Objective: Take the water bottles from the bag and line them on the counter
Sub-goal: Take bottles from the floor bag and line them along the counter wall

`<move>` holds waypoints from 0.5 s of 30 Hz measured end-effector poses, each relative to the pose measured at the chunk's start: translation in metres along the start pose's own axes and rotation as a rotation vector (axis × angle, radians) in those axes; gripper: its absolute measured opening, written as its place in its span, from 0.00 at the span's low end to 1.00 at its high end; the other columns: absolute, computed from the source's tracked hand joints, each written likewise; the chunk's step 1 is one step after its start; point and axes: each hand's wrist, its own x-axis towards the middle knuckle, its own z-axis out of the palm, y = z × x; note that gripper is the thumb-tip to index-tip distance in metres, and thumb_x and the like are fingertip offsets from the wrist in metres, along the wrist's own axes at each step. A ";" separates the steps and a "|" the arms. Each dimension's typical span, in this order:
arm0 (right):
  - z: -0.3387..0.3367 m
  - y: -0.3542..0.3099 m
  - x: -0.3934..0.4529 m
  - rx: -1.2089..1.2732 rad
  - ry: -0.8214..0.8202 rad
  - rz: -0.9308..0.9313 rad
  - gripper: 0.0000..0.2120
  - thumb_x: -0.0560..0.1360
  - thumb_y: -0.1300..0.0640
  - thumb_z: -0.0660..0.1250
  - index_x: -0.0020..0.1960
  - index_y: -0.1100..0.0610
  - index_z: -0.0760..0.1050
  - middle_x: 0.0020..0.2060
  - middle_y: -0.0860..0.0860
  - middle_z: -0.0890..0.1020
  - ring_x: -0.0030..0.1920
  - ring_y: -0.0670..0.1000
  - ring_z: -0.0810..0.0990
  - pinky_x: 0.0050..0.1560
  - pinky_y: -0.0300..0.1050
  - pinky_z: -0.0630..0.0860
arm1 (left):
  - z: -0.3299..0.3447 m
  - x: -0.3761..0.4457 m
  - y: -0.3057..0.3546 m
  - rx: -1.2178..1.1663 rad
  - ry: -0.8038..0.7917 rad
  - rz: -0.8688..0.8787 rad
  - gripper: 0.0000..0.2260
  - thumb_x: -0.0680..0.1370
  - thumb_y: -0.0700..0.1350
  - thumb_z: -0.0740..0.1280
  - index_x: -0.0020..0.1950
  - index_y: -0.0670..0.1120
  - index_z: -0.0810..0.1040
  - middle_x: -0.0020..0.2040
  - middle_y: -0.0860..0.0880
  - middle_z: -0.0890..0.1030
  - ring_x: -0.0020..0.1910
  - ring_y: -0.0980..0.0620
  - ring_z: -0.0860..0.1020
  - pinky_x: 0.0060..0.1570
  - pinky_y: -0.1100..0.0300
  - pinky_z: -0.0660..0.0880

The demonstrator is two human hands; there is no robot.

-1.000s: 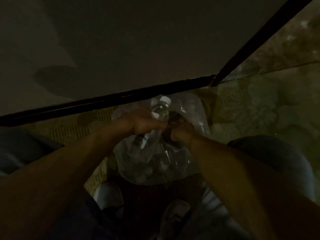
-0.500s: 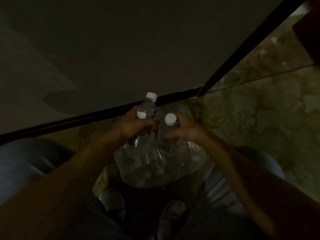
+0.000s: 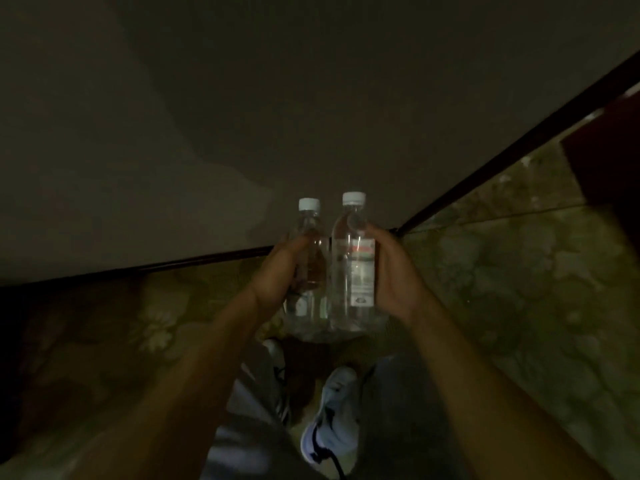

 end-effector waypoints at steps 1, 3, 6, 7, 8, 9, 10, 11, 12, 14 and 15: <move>0.015 -0.006 -0.013 -0.006 0.029 0.020 0.25 0.74 0.42 0.68 0.63 0.59 0.77 0.55 0.59 0.81 0.54 0.59 0.81 0.61 0.58 0.74 | 0.002 -0.018 0.016 -0.010 -0.009 -0.001 0.17 0.80 0.55 0.61 0.46 0.45 0.81 0.36 0.48 0.83 0.36 0.51 0.81 0.39 0.58 0.78; 0.051 -0.023 -0.043 -0.096 0.101 0.021 0.34 0.68 0.37 0.73 0.68 0.54 0.74 0.63 0.59 0.78 0.62 0.61 0.78 0.64 0.64 0.72 | 0.004 -0.054 0.049 -0.008 -0.006 0.015 0.19 0.82 0.56 0.57 0.45 0.47 0.83 0.37 0.48 0.84 0.37 0.51 0.82 0.42 0.56 0.78; 0.092 -0.048 -0.088 -0.257 0.193 -0.030 0.45 0.56 0.32 0.78 0.69 0.42 0.68 0.66 0.51 0.76 0.65 0.57 0.76 0.63 0.66 0.72 | 0.007 -0.104 0.088 0.064 0.048 0.104 0.22 0.82 0.61 0.56 0.51 0.47 0.82 0.39 0.48 0.84 0.37 0.51 0.82 0.38 0.56 0.77; 0.104 -0.056 -0.102 -0.252 0.205 -0.047 0.43 0.56 0.33 0.79 0.67 0.43 0.71 0.63 0.51 0.79 0.63 0.57 0.78 0.61 0.64 0.74 | 0.008 -0.119 0.099 0.084 0.070 0.132 0.23 0.81 0.63 0.56 0.56 0.46 0.81 0.41 0.48 0.84 0.37 0.51 0.83 0.36 0.58 0.77; 0.116 -0.064 -0.116 -0.244 0.190 -0.060 0.39 0.58 0.35 0.78 0.65 0.45 0.73 0.59 0.51 0.81 0.59 0.57 0.81 0.59 0.63 0.76 | 0.009 -0.133 0.108 0.092 0.091 0.155 0.26 0.80 0.65 0.56 0.59 0.45 0.79 0.43 0.46 0.84 0.38 0.49 0.83 0.37 0.57 0.78; 0.127 -0.072 -0.129 -0.250 0.164 -0.074 0.34 0.62 0.36 0.77 0.63 0.48 0.75 0.56 0.53 0.83 0.56 0.57 0.83 0.57 0.62 0.78 | 0.010 -0.146 0.115 0.089 0.098 0.177 0.27 0.80 0.66 0.55 0.60 0.45 0.79 0.46 0.43 0.84 0.41 0.45 0.84 0.41 0.54 0.79; 0.137 -0.079 -0.142 -0.263 0.140 -0.094 0.29 0.66 0.37 0.74 0.61 0.50 0.77 0.54 0.54 0.84 0.54 0.57 0.84 0.56 0.61 0.78 | 0.011 -0.158 0.123 0.077 0.101 0.203 0.28 0.79 0.66 0.55 0.59 0.44 0.79 0.48 0.40 0.84 0.44 0.41 0.84 0.44 0.51 0.80; 0.146 -0.086 -0.152 -0.273 0.130 -0.116 0.25 0.68 0.38 0.71 0.60 0.51 0.78 0.52 0.54 0.85 0.53 0.57 0.84 0.56 0.60 0.79 | 0.012 -0.171 0.131 0.059 0.108 0.231 0.28 0.80 0.65 0.56 0.59 0.42 0.79 0.48 0.40 0.84 0.45 0.40 0.84 0.46 0.51 0.80; 0.155 -0.091 -0.163 -0.268 0.119 -0.140 0.24 0.69 0.38 0.69 0.58 0.53 0.79 0.51 0.55 0.85 0.52 0.57 0.84 0.56 0.59 0.79 | 0.012 -0.181 0.139 0.041 0.119 0.250 0.26 0.80 0.63 0.57 0.58 0.41 0.79 0.48 0.41 0.84 0.45 0.42 0.84 0.45 0.52 0.80; 0.171 -0.100 -0.179 -0.232 0.103 -0.158 0.26 0.68 0.39 0.69 0.58 0.55 0.79 0.51 0.57 0.85 0.52 0.59 0.84 0.55 0.59 0.79 | 0.012 -0.199 0.151 -0.005 0.123 0.257 0.22 0.80 0.59 0.60 0.57 0.41 0.79 0.48 0.42 0.85 0.47 0.44 0.84 0.46 0.51 0.80; 0.179 -0.104 -0.186 -0.215 0.084 -0.167 0.26 0.68 0.40 0.69 0.59 0.56 0.79 0.51 0.58 0.85 0.52 0.59 0.84 0.53 0.58 0.80 | 0.012 -0.207 0.156 -0.029 0.116 0.257 0.21 0.80 0.57 0.62 0.57 0.40 0.80 0.48 0.41 0.85 0.47 0.43 0.84 0.48 0.50 0.81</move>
